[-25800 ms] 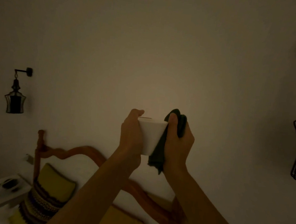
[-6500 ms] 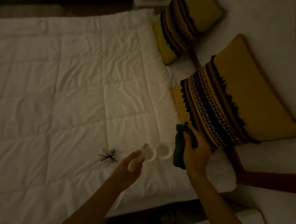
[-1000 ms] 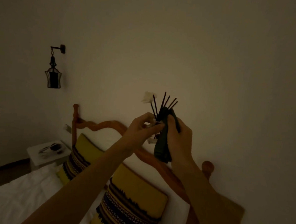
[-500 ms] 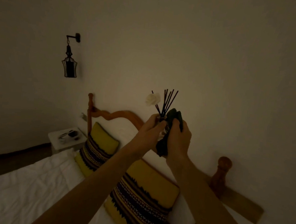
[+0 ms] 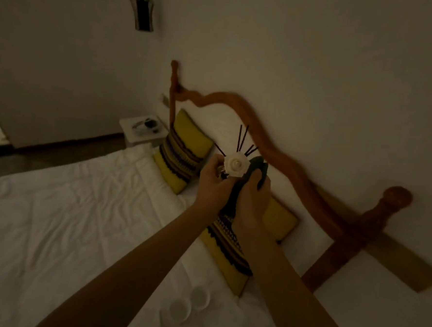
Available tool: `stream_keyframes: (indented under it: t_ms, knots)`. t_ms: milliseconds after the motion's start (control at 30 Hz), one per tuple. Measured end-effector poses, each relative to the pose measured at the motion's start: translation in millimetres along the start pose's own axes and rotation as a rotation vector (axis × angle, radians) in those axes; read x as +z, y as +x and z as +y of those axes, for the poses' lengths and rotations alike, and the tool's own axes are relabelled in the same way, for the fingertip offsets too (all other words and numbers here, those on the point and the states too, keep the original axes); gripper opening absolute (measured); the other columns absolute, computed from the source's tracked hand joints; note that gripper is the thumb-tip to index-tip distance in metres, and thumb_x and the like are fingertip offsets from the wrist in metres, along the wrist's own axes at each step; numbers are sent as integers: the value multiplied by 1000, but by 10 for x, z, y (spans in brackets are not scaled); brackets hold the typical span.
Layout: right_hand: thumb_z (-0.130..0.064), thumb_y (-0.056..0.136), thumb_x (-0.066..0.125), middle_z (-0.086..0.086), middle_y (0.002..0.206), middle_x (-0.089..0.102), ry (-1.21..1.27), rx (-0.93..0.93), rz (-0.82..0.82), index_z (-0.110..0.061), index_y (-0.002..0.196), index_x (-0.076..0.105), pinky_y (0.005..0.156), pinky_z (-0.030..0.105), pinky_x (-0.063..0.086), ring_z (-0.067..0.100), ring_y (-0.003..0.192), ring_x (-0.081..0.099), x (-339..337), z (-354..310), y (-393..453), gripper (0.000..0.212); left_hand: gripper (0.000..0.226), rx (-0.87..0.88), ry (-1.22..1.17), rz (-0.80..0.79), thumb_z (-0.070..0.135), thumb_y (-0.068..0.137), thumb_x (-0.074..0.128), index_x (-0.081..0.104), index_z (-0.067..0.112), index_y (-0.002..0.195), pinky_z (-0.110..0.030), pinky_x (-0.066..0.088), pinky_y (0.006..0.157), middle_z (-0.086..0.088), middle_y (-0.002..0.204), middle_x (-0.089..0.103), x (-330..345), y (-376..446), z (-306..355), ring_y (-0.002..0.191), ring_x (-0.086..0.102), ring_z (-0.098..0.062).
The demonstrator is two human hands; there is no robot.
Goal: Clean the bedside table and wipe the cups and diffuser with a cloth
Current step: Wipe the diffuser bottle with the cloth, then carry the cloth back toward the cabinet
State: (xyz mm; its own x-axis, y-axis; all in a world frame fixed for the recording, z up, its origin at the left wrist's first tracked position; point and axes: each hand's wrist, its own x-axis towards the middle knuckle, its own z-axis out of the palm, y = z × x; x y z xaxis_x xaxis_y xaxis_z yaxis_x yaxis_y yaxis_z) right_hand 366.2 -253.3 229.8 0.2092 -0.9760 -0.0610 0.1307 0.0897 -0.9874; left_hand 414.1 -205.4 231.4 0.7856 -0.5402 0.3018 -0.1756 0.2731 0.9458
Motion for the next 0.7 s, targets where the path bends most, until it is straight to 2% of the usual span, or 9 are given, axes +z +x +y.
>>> stream_keyframes:
  t_ms: [100,167,267,333,400,533,567,633,700]
  knots:
    - [-33,105,44,12,133,59,-158,-52,-76,-12,139,49,101,49,49,31,119,59,98,450,-184,40,30,-112,15,122,13,83,78,58,3,103,-49,61,82,-17,100,69,-287,-135,-415,94,70,-28]
    - [-31,104,48,11,136,58,-237,-76,-154,-11,141,48,105,45,46,29,124,56,142,783,-338,42,30,-187,20,223,12,81,80,60,6,103,-45,61,81,-12,98,71,-512,-249,-692,93,71,-23]
    - [-29,101,56,7,135,59,-369,-91,-338,-14,137,52,105,28,41,23,125,55,144,1326,-541,40,26,-262,64,354,6,81,77,61,6,101,-36,61,78,-8,95,71,-923,-435,-1090,90,71,-21]
    - [-30,99,60,1,132,63,-469,-68,-522,-18,135,56,109,31,41,17,122,57,86,1705,-655,38,22,-291,124,421,2,83,75,59,4,99,-34,59,73,-7,89,70,-1238,-599,-1345,84,69,-18]
    - [-30,96,65,-2,128,65,-544,-44,-657,-22,132,60,108,35,44,14,118,59,-18,2057,-734,38,20,-330,221,469,4,85,74,57,5,95,-38,58,73,-5,85,69,-1544,-825,-1605,78,68,-14]
    - [-20,91,72,0,128,65,-619,29,-698,-23,131,60,103,29,45,16,117,59,-163,2636,-702,42,22,-431,518,462,7,85,74,58,5,99,-45,57,81,-14,97,66,-2032,-1433,-2165,89,66,-27]
    - [-20,90,72,0,129,64,-635,46,-699,-23,132,59,100,26,43,13,115,58,-177,2798,-690,43,22,-444,593,450,7,84,74,58,6,98,-40,56,80,-15,98,65,-2140,-1617,-2334,89,64,-28]
    - [-22,90,73,-2,128,64,-649,69,-702,-24,132,59,96,22,41,7,110,55,-206,3092,-646,45,23,-468,685,432,8,82,76,58,8,97,-15,49,73,-13,100,60,-2300,-1966,-2660,88,60,-22]
    - [-24,89,75,-5,125,63,-642,94,-712,-24,131,58,95,21,42,6,109,55,-248,3399,-614,45,27,-519,728,426,11,80,79,57,10,97,-4,43,66,-9,100,51,-2420,-2294,-3004,82,53,-8]
